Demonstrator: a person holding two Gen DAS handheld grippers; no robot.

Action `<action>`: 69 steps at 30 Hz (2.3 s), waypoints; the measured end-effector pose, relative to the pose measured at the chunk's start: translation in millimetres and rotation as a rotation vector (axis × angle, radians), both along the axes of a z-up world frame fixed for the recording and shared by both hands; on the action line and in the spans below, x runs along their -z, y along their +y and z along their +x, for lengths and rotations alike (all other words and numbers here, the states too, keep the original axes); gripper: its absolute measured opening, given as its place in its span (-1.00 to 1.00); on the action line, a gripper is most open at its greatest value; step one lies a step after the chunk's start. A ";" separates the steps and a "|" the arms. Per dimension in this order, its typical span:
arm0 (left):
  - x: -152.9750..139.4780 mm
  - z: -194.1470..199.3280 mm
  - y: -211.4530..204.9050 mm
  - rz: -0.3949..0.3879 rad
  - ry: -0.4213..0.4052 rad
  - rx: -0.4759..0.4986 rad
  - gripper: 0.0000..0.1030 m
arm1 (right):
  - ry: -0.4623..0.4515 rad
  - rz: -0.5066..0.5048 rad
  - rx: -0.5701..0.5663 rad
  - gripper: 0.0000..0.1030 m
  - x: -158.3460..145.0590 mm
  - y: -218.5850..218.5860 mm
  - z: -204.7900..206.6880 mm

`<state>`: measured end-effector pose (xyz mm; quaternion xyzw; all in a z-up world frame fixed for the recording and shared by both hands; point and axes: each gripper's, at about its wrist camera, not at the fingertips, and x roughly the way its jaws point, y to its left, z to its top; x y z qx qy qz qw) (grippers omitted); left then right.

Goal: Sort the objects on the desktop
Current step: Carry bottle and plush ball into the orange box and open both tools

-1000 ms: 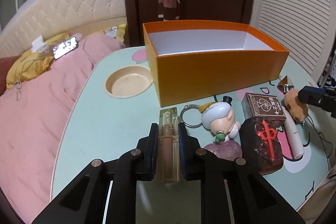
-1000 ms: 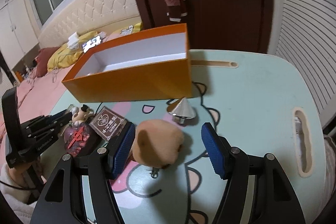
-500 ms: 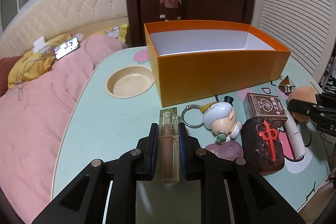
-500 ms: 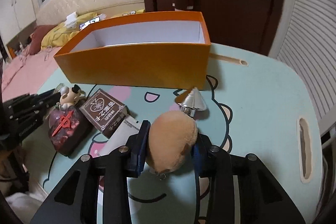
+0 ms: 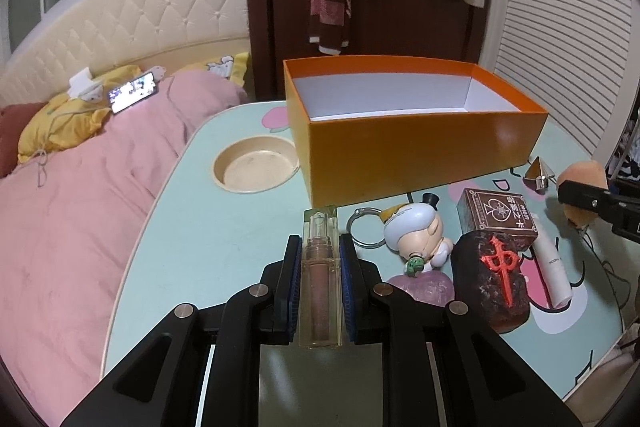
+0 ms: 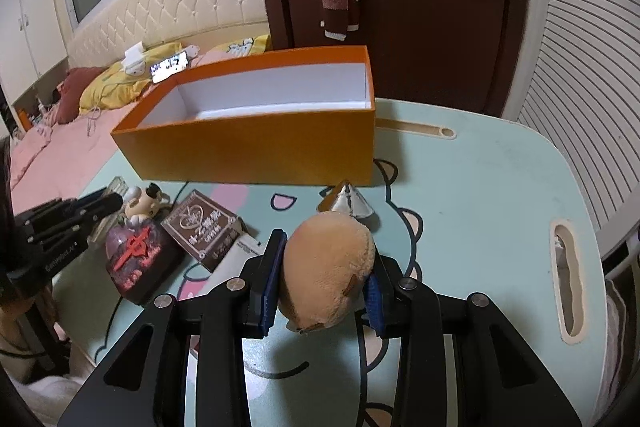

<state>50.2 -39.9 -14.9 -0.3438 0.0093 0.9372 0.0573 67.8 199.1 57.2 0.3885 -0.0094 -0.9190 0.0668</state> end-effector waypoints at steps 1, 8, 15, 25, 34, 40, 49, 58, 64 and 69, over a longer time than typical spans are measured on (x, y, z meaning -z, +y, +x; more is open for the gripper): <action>-3.4 0.5 -0.9 0.005 0.004 -0.001 -0.68 | 0.004 -0.004 0.000 -0.29 -2.0 0.1 -0.4; -28.3 1.2 -5.6 0.040 0.033 -0.007 -0.68 | 0.027 -0.017 -0.014 -0.29 -17.3 -3.2 -5.7; -52.5 -19.4 -0.6 0.071 0.039 0.009 -0.68 | 0.049 -0.021 -0.044 -0.29 -34.5 -13.9 -23.7; -71.1 -72.8 22.9 0.084 0.025 0.054 -0.68 | 0.089 0.009 -0.090 -0.29 -49.9 -42.0 -71.5; -48.3 -112.8 28.4 0.068 -0.063 0.033 -0.68 | 0.040 0.018 -0.064 -0.29 -32.8 -54.9 -112.9; -34.8 -118.3 33.3 0.024 -0.074 0.027 -0.68 | -0.005 0.031 -0.043 -0.29 -13.9 -54.6 -128.7; -35.4 -118.1 38.3 -0.003 -0.062 0.035 -0.68 | -0.032 0.016 -0.026 -0.29 -2.9 -49.9 -133.2; -36.5 -118.3 39.0 0.002 -0.061 0.039 -0.66 | -0.031 0.019 -0.024 -0.26 -2.8 -50.6 -134.0; -46.6 -108.4 38.2 0.031 0.007 0.038 0.03 | -0.018 -0.005 -0.022 -0.24 -8.0 -48.9 -129.6; -52.2 -105.1 35.3 0.026 0.017 0.028 0.03 | -0.001 0.005 -0.025 -0.23 -14.4 -50.6 -125.1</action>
